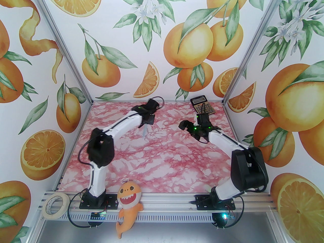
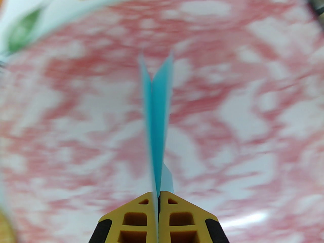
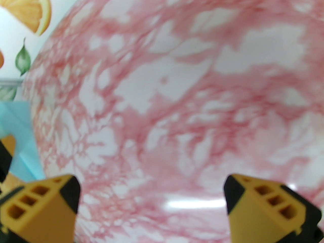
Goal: Fold a paper plane with a square sheet of paper (fold left side to right side)
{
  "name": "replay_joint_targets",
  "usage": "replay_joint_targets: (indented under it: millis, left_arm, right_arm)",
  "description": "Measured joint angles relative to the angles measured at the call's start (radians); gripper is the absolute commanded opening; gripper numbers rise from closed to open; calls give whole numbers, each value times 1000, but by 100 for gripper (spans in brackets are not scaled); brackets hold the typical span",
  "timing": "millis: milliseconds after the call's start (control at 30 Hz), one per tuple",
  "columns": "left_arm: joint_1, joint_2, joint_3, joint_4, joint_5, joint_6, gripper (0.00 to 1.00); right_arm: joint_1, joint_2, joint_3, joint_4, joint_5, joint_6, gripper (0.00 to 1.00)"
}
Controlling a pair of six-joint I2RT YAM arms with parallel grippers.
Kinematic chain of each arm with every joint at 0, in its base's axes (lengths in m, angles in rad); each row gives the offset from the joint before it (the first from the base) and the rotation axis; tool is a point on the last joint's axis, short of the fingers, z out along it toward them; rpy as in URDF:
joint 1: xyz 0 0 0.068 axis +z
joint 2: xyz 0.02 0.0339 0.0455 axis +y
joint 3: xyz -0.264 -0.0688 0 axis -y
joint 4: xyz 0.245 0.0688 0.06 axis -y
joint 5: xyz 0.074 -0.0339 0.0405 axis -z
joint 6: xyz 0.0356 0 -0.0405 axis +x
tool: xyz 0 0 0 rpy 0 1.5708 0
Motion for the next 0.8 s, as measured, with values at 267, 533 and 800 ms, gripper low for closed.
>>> replay_joint_targets:
  millis: [267,533,800]
  left_arm:
    - [-114,270,156,-173,-248,23,0]
    - [-137,372,241,-245,-50,-58,58]
    - [-109,229,141,-120,275,-118,76]
  right_arm:
    - [-21,-27,-14,-4,34,0,100]
    - [-21,-26,-27,-3,31,4,100]
    - [-10,19,-27,13,-15,5,100]
